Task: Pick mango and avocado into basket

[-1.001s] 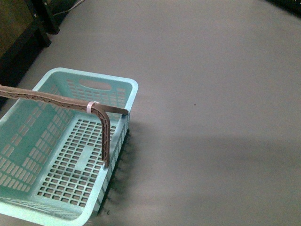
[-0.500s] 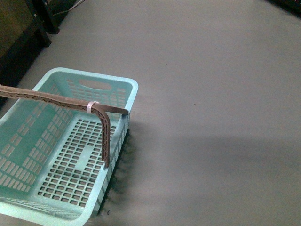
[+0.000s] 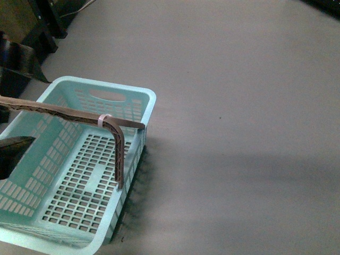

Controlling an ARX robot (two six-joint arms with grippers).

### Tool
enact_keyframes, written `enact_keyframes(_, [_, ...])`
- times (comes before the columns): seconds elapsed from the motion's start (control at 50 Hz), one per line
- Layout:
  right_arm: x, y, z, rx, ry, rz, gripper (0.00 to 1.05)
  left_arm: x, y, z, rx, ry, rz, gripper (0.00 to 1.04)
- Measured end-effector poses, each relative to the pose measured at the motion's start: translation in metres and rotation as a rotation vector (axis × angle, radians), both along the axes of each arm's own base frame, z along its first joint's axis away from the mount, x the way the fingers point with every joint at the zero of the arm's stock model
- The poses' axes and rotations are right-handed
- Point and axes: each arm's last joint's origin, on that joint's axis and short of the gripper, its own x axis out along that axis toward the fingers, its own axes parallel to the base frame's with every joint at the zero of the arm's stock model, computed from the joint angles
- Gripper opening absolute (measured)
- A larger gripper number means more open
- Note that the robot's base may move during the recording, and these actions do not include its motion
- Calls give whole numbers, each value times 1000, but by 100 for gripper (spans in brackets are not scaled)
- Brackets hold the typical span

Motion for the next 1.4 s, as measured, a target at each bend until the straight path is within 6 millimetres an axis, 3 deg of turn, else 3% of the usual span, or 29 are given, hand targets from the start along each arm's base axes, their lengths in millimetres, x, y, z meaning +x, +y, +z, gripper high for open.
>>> enact_keyframes(0.32, [0, 0, 0, 0, 0, 0, 96, 43, -16, -37, 12, 53, -6, 97])
enact_keyframes(0.64, [0, 0, 0, 0, 0, 0, 96, 74, -20, -51, 63, 36, 34, 96])
enact_keyframes(0.84, [0, 0, 0, 0, 0, 0, 96, 85, -24, -49, 74, 11, 45, 57])
enact_keyframes(1.081, [0, 0, 0, 0, 0, 0, 96, 79, -23, -50, 102, 84, 79, 10])
enact_keyframes(1.261, [0, 0, 0, 0, 0, 0, 96, 68, -22, -11, 43, 25, 81, 6])
enact_keyframes(1.401, [0, 0, 0, 0, 0, 0, 96, 44, -17, 34, -20, -38, 106, 6])
